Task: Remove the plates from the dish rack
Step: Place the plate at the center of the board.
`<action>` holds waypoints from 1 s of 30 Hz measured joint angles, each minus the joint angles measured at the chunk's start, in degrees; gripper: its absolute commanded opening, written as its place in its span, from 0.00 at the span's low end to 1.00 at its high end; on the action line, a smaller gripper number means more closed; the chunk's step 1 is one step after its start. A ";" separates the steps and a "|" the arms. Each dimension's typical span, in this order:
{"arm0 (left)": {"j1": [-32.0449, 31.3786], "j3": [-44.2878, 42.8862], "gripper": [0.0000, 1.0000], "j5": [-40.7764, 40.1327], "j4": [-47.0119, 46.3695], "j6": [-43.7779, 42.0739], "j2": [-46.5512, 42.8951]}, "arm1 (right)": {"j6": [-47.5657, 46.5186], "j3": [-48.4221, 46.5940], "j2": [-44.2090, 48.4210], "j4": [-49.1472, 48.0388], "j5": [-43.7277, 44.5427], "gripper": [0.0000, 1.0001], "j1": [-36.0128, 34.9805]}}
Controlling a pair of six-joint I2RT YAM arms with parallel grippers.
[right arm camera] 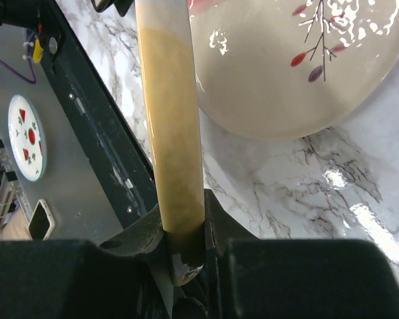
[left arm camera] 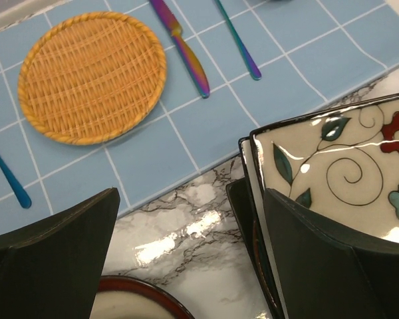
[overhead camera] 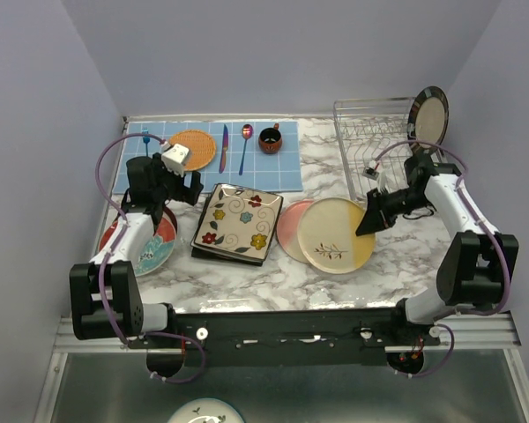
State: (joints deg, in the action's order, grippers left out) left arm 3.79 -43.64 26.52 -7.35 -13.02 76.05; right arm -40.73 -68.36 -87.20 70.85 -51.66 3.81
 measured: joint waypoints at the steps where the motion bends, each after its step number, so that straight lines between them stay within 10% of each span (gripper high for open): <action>1: 0.00 -0.35 0.98 0.74 0.42 -0.28 -0.07 | -0.20 0.79 -0.07 -0.26 -0.11 0.01 0.00; 30: 0.00 -1.46 0.98 2.91 3.72 -4.92 -2.99 | 0.46 -1.42 -12.28 -6.27 -3.63 0.01 0.00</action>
State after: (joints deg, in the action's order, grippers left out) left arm 3.79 -45.10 29.43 -3.64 -17.93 73.06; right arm -40.27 -69.78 -99.48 64.58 -55.29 3.81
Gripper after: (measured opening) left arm 0.984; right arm 0.255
